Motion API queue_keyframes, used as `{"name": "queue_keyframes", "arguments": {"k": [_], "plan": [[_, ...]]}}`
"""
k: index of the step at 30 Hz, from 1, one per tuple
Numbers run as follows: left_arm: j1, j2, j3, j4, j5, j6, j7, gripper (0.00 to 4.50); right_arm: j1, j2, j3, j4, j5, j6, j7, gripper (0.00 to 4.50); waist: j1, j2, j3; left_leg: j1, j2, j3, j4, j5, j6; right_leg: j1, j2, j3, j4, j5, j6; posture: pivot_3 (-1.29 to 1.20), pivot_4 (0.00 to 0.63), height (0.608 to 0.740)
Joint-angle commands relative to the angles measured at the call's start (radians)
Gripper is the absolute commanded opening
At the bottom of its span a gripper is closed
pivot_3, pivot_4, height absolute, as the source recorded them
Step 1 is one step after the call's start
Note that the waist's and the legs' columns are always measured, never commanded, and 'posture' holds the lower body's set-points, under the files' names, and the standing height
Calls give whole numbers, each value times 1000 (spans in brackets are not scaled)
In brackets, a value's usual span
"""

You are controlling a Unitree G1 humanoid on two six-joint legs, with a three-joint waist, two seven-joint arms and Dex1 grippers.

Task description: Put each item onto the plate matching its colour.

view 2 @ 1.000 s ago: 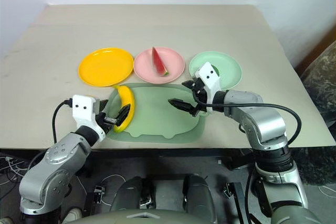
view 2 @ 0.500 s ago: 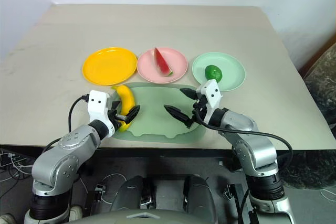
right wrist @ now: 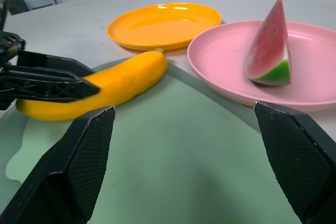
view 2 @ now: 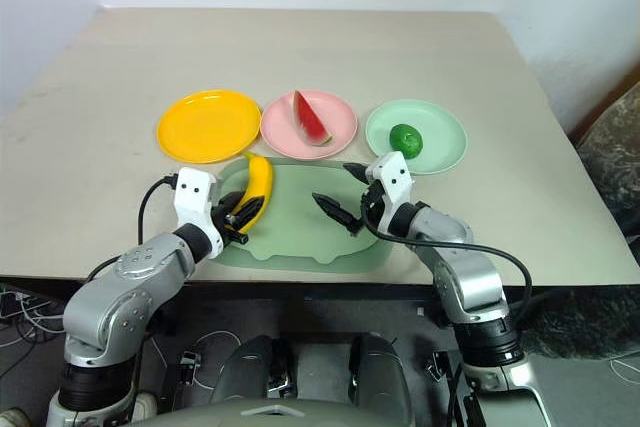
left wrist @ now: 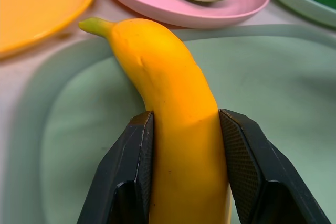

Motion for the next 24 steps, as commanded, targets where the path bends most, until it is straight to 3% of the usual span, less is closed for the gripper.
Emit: {"name": "queue_keyframes", "arguments": {"k": [1,6,12,17,24], "plan": [[16,13,29,-65,7,-86,-36,1569,-23,-3,-7,2,4,-30,14,4500,0,0,0,0,0,0,0,0,0,0,0,0,0,0,0,0,150,695],[16,11,30,-105,18,-288,-126,1569,-26,4,2,14,5,-47,28,4500,3,0,0,-1,0,0,0,0,0,0,0,0,0,0,0,0,150,695],[-30,-5,49,-51,12,-287,-105,1569,-33,14,20,26,2,-51,39,4500,1,0,0,0,0,0,0,0,0,0,0,0,0,0,0,0,150,695],[-237,-28,63,173,190,-264,101,1569,-53,19,23,61,-3,-64,41,4500,6,0,0,0,-1,-1,2,0,0,2,0,-1,0,0,0,0,150,695],[-509,-92,158,548,265,-289,278,1569,-71,24,27,87,-6,-51,36,4500,3,0,0,-1,-1,-1,1,0,0,1,0,-1,0,0,0,0,150,695]]}}
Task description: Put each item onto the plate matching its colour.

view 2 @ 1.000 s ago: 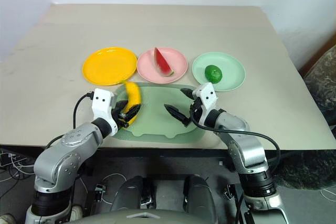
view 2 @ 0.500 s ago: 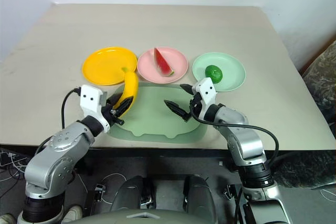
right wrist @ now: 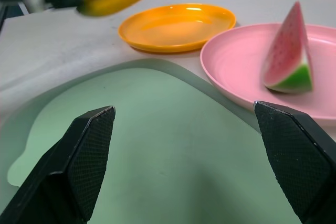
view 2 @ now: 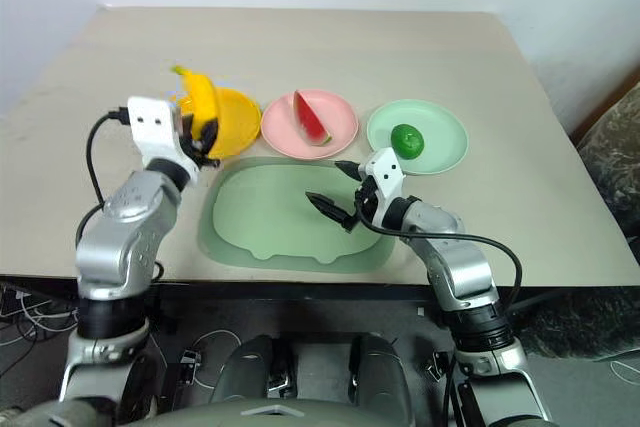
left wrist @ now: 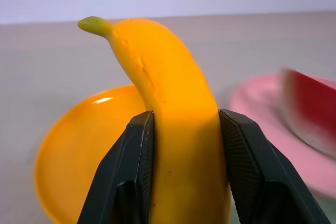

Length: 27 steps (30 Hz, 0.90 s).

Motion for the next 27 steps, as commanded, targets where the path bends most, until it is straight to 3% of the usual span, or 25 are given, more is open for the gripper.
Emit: {"name": "queue_keyframes", "arguments": {"k": [1,9,14,18,21,27], "plan": [[-106,-16,47,171,57,-76,85,1569,-27,11,-2,-3,1,-8,-3,4500,0,0,0,0,0,0,0,0,0,0,0,0,0,0,0,0,150,695],[-284,-18,106,535,36,-193,58,1569,-48,28,-14,24,-11,-6,-36,4500,-2,0,0,0,0,1,0,0,0,0,0,0,0,0,0,0,150,695],[-304,-11,113,593,15,-214,7,3140,-46,21,-19,29,-22,-19,-41,4500,-3,0,0,0,0,1,0,0,0,0,0,0,1,0,0,0,150,695],[-264,-20,86,503,21,-232,-25,4470,-49,22,-22,26,-23,-20,-48,4500,-3,0,0,0,0,1,0,0,0,0,0,0,1,0,0,0,150,695],[-165,8,9,367,57,-336,-132,4470,-46,25,-27,14,-15,-13,-56,4500,-5,0,0,0,0,1,0,0,0,-1,0,0,1,0,0,0,150,695],[146,60,-10,25,-93,-537,-479,4470,-22,35,-34,-22,14,8,-63,4500,-9,0,0,0,1,3,0,1,-1,-2,1,1,2,0,0,0,150,695]]}}
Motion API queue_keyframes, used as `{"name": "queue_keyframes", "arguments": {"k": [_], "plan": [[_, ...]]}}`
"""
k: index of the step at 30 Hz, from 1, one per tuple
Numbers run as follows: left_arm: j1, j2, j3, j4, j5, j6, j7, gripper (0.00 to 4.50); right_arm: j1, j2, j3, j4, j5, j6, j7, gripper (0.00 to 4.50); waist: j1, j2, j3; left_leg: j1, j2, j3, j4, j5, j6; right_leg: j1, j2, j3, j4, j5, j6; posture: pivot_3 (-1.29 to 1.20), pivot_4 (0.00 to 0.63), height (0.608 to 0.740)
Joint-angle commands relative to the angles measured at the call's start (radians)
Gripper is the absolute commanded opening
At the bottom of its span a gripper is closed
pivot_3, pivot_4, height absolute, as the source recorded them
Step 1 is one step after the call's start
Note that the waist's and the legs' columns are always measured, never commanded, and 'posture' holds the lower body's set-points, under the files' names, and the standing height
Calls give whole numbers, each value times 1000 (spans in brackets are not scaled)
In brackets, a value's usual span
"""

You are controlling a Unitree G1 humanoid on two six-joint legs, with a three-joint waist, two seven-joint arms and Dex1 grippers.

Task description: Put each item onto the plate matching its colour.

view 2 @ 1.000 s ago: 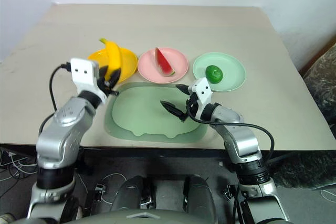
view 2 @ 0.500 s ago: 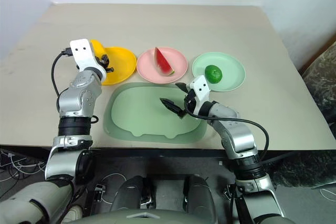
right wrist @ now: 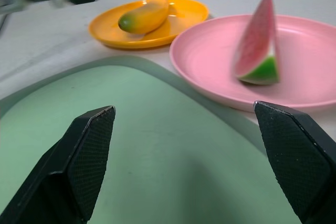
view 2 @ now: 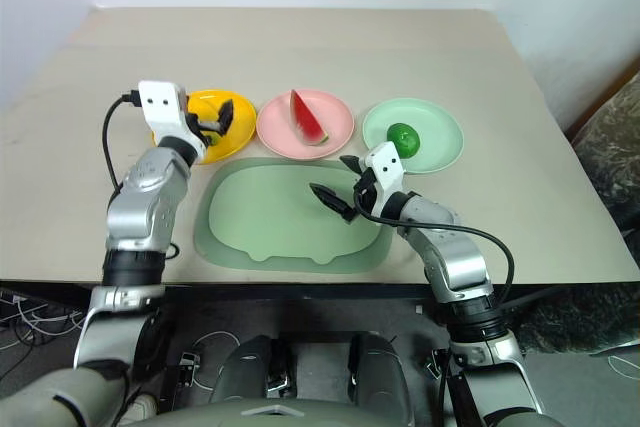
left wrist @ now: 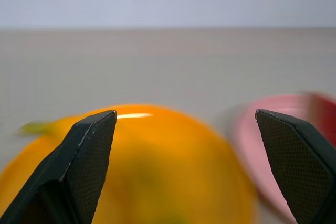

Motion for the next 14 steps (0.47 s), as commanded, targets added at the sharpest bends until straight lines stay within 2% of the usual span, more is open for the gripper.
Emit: {"name": "queue_keyframes", "arguments": {"k": [1,8,11,14], "plan": [[123,37,34,-169,-95,-116,-156,4470,10,10,-24,-71,33,9,-8,4500,1,0,0,0,0,0,0,0,0,0,0,0,0,0,0,0,150,695],[444,167,109,-338,-281,-120,-420,4470,62,-14,-64,-129,116,59,28,4500,7,0,0,0,0,-1,0,0,0,1,-1,0,0,0,0,0,150,695],[513,214,183,-364,-349,-94,-449,4470,74,-30,-85,-152,161,81,54,4500,8,0,0,0,0,-2,0,-1,1,1,-1,0,0,0,0,0,150,695],[536,240,202,-366,-370,-87,-470,4470,75,-47,-93,-145,164,79,67,4500,7,0,0,0,0,-2,0,-1,1,1,-1,0,0,0,-1,0,150,695]]}}
